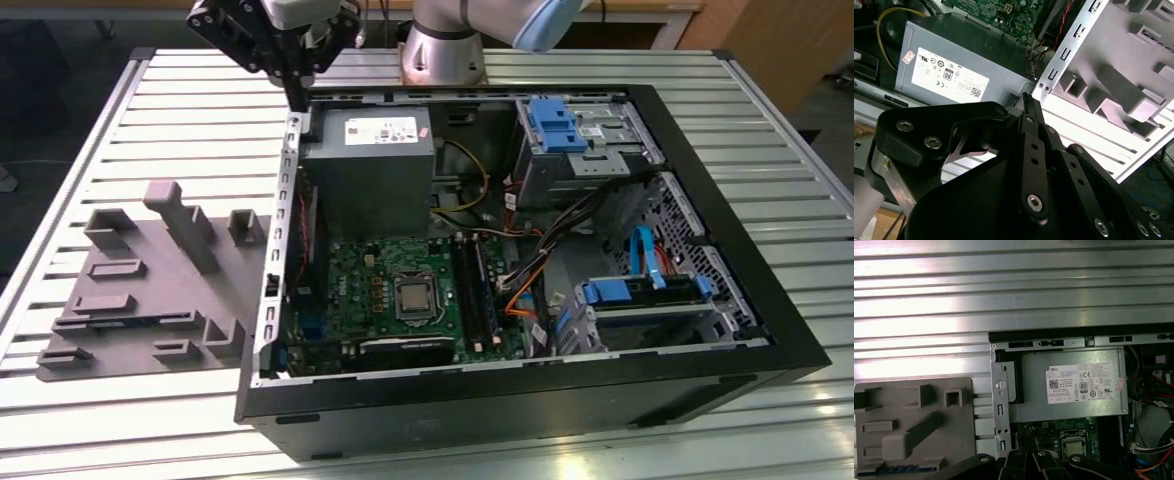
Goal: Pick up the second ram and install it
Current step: 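Reach for the second ram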
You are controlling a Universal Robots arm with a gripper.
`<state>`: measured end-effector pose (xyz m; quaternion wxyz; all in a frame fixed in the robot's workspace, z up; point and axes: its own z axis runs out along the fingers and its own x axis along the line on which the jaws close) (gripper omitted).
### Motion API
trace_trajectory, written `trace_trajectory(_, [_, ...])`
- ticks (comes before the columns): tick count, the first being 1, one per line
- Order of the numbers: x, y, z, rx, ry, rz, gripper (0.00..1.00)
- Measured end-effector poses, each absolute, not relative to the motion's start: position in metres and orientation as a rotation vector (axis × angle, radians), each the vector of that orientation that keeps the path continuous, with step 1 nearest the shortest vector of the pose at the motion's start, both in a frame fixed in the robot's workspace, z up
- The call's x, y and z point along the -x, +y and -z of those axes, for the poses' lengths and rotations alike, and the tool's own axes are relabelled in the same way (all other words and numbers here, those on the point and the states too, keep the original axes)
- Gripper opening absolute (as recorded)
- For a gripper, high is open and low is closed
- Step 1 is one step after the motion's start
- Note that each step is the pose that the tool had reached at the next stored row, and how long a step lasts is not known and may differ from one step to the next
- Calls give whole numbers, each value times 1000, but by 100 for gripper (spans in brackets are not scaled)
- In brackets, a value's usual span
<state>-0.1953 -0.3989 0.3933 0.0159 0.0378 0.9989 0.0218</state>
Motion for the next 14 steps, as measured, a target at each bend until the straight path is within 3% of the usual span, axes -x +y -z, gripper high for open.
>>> trace_trajectory(14, [205, -399, -393, -117, 3105, -68, 11])
